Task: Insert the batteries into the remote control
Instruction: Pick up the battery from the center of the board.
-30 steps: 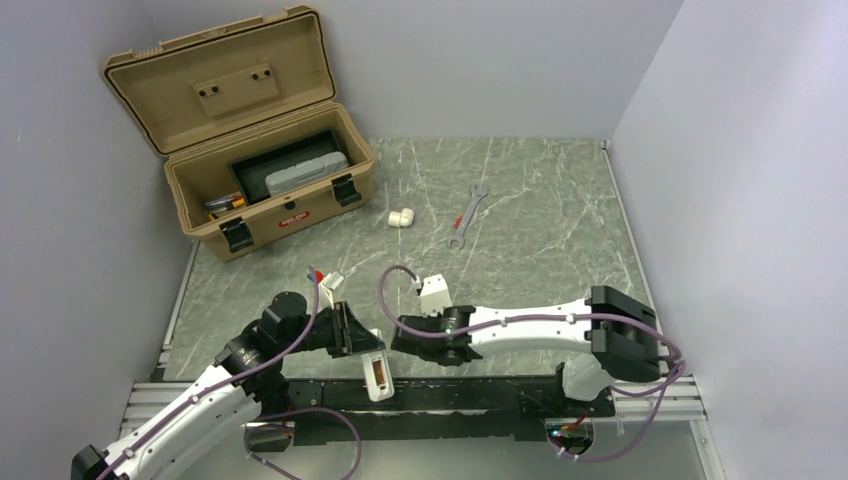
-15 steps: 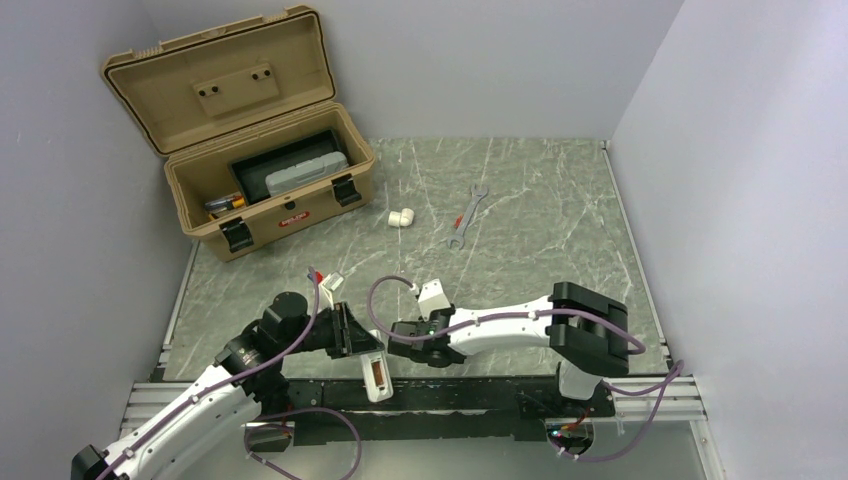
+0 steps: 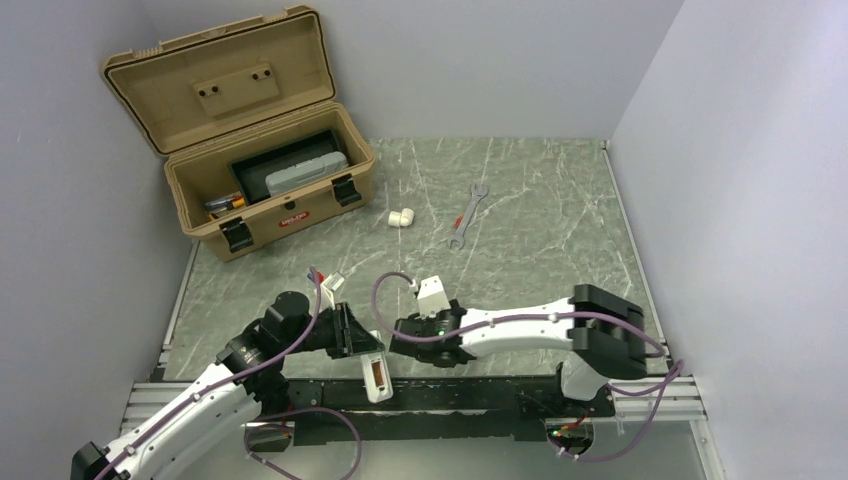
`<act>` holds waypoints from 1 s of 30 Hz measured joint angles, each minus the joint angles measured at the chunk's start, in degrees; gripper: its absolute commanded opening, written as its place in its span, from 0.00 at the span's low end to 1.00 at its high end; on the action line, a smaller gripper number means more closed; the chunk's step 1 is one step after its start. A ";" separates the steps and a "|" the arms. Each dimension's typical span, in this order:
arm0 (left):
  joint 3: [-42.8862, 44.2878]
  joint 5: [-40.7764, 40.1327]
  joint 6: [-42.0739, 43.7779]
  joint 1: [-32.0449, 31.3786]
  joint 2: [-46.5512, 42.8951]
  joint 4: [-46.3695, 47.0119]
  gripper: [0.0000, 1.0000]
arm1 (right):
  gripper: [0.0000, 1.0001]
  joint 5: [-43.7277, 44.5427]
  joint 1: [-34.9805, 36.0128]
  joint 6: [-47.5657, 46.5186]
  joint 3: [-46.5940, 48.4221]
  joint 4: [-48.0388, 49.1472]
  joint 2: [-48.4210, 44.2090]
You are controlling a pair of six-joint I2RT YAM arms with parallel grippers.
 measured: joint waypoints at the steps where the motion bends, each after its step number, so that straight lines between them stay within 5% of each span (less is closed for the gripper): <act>1: 0.00 0.00 0.02 0.00 0.02 -0.07 0.00 | 0.62 -0.35 -0.37 -0.09 -0.17 0.13 -1.75; 9: 0.02 -0.72 0.66 0.00 -0.46 -2.45 0.00 | 0.63 -5.20 -18.47 -5.53 -6.27 6.56 -26.18; 12: 0.02 -0.92 0.63 0.02 -0.33 -2.45 0.00 | 0.63 -7.72 -25.79 -8.92 -5.99 8.41 -28.59; 18: 0.13 -1.07 0.68 0.00 0.07 -2.40 0.00 | 0.60 -15.56 -37.09 -16.24 -2.10 11.67 -22.32; 25: 0.22 -1.53 1.01 0.00 -0.33 -2.51 0.00 | 0.34 -23.80 -46.01 -23.69 11.69 16.15 -6.40; 30: 0.22 -1.51 0.96 0.02 -0.31 -2.36 0.00 | 0.27 -26.40 -48.37 -25.29 20.41 19.28 5.68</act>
